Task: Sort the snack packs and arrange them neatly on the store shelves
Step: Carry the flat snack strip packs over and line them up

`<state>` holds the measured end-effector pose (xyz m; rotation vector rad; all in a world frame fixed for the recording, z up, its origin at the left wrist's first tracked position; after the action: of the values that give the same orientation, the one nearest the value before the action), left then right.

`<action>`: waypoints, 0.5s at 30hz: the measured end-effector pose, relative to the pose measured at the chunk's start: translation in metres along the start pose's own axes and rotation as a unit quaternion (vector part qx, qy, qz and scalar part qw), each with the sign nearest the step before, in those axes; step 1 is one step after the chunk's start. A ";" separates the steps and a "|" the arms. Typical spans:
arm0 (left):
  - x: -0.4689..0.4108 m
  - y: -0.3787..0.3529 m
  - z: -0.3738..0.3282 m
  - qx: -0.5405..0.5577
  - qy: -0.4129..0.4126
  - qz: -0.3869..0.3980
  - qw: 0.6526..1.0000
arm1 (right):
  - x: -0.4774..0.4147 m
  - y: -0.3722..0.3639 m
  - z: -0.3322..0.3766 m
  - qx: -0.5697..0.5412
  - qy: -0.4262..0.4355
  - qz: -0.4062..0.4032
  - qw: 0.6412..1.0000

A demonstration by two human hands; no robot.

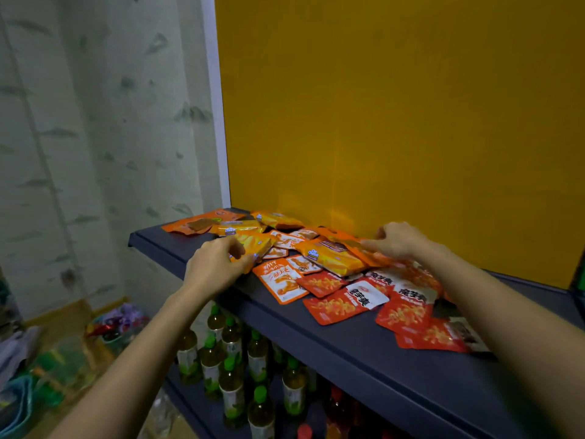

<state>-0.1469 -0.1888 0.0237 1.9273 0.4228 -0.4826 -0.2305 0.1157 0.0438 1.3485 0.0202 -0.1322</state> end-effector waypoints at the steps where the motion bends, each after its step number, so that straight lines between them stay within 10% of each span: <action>1: -0.009 -0.003 0.009 0.012 -0.005 0.002 1.000 | -0.006 -0.005 0.001 -0.004 -0.015 0.015 1.000; 15: -0.138 -0.021 0.152 0.131 -0.064 -0.008 0.989 | -0.037 -0.031 0.027 -0.104 -0.153 0.179 0.966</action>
<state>-0.2969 -0.3309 0.0232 2.1307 0.3038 -0.6979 -0.2720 0.0861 0.0232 1.0901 -0.4567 -0.0303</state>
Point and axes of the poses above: each hand's wrist, its own x-axis away from the middle knuckle, its own y-axis out of the back of the hand, z = x × y, the point moved 4 cm from there along -x, towards the middle knuckle, and after that the axes turned 8 degrees about -y, right-handed, at the moved point
